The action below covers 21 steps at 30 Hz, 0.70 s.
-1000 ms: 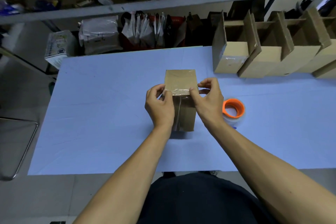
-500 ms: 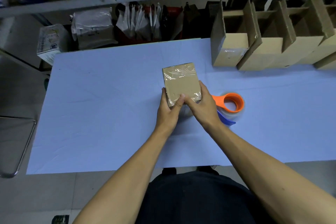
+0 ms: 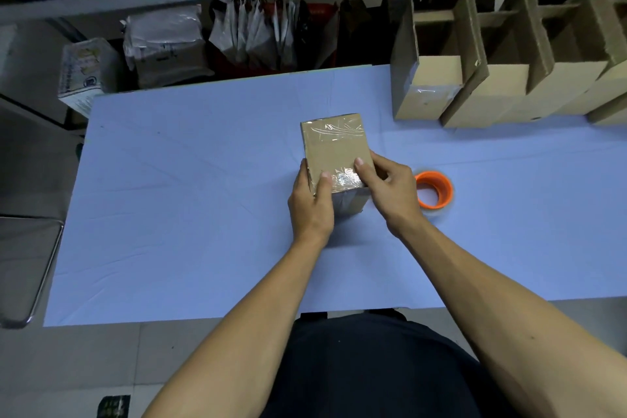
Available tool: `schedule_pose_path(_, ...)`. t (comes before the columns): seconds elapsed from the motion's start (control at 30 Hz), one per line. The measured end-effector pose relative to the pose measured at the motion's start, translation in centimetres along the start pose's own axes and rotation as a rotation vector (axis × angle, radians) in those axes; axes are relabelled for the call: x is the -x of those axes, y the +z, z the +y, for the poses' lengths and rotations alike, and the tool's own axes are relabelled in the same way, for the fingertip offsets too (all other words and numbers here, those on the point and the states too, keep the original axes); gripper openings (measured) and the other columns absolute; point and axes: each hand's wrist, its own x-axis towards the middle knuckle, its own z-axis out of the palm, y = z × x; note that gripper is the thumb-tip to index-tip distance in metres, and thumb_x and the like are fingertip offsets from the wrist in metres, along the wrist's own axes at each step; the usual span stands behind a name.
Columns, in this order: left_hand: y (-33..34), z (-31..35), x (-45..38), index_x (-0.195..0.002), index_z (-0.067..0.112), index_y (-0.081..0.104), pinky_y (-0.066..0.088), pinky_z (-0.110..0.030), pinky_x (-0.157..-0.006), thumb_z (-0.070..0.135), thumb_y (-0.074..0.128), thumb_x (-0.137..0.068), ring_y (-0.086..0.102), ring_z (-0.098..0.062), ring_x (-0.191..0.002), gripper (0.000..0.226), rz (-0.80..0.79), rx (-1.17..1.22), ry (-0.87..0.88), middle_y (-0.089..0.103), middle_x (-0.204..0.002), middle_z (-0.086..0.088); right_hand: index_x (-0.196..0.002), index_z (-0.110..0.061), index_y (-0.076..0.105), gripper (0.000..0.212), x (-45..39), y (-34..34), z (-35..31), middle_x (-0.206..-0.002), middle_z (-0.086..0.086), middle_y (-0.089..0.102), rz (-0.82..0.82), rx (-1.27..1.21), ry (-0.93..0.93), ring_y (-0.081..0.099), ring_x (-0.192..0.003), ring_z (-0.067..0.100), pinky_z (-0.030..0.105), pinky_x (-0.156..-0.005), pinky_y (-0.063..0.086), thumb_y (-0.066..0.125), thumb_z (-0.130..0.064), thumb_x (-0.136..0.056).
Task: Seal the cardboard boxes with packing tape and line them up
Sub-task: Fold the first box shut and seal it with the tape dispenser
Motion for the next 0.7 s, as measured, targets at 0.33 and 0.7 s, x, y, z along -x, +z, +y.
schedule_pose_path(0.33,-1.4,0.1,-0.7,-0.149,0.029,0.043,0.039,-0.032,-0.112,0.062,0.040,-0.088,0.052,-0.007,-0.129,0.069,-0.169,0.029,-0.086,0.056,-0.142,0.011,-0.098,-0.027,0.069,0.040,2.4,0.4,1.7,-0.105,-0.012,0.072,0.039,-0.173,0.355,0.065,-0.100,0.008,0.031,-0.089,0.050,0.043,-0.057,-0.094)
schedule_pose_path(0.7,-0.8,0.2,-0.1,-0.140,0.033,0.049,0.039,-0.004,-0.085,0.039,0.039,-0.104,0.057,0.002,-0.106,0.038,-0.147,-0.170,0.032,0.062,-0.125,0.016,-0.099,-0.021,0.059,0.068,1.1,0.8,-0.6,-0.094,-0.006,0.070,0.148,0.470,0.213,0.065,-0.092,0.022,0.038,-0.078,0.052,0.060,-0.079,-0.064)
